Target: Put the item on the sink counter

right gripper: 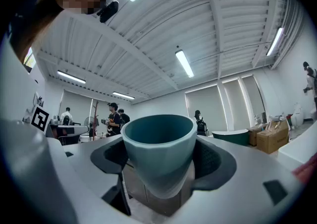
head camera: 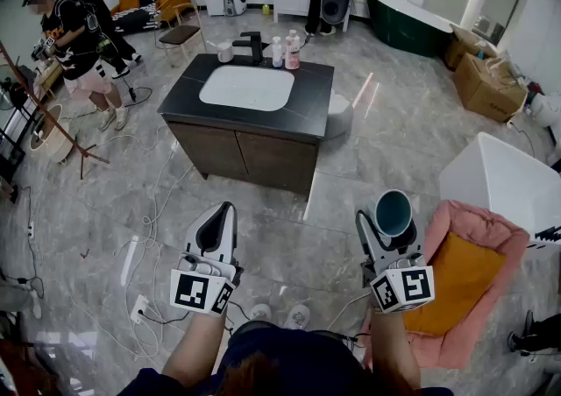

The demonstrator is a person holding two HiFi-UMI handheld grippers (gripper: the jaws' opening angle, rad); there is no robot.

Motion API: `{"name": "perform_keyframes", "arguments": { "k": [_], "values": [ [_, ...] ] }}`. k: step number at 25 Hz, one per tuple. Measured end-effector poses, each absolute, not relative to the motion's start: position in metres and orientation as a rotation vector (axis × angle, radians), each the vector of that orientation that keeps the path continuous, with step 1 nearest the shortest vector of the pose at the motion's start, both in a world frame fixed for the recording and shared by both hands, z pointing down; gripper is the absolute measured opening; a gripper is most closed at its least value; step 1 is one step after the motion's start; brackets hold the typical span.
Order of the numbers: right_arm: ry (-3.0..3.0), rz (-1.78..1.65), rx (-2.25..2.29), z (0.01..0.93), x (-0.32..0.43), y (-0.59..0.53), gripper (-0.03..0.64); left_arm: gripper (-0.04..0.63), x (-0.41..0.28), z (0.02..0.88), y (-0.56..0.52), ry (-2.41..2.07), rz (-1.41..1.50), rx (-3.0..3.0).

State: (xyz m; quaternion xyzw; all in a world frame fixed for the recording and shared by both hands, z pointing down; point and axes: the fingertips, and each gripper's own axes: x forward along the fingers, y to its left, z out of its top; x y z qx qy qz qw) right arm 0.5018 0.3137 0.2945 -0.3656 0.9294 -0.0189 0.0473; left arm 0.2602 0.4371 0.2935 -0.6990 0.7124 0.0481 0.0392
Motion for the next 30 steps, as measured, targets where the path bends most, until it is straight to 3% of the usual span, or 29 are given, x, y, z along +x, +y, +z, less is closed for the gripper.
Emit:
{"name": "perform_keyframes", "arguments": {
  "k": [16,24,30],
  "values": [
    [2.805,-0.144,-1.018,0.286,0.499,0.328,0.399,0.023,0.267,0.288,0.455,2.193,0.161,-2.096],
    [2.803,-0.137,-1.018,0.284,0.441,0.298,0.399,0.023,0.209,0.297,0.418,2.191,0.187,-2.118],
    [2.773,-0.113,-1.060,0.278,0.358,0.259,0.399,0.023,0.127,0.294,0.365,2.127,0.200,-2.168]
  ]
}}
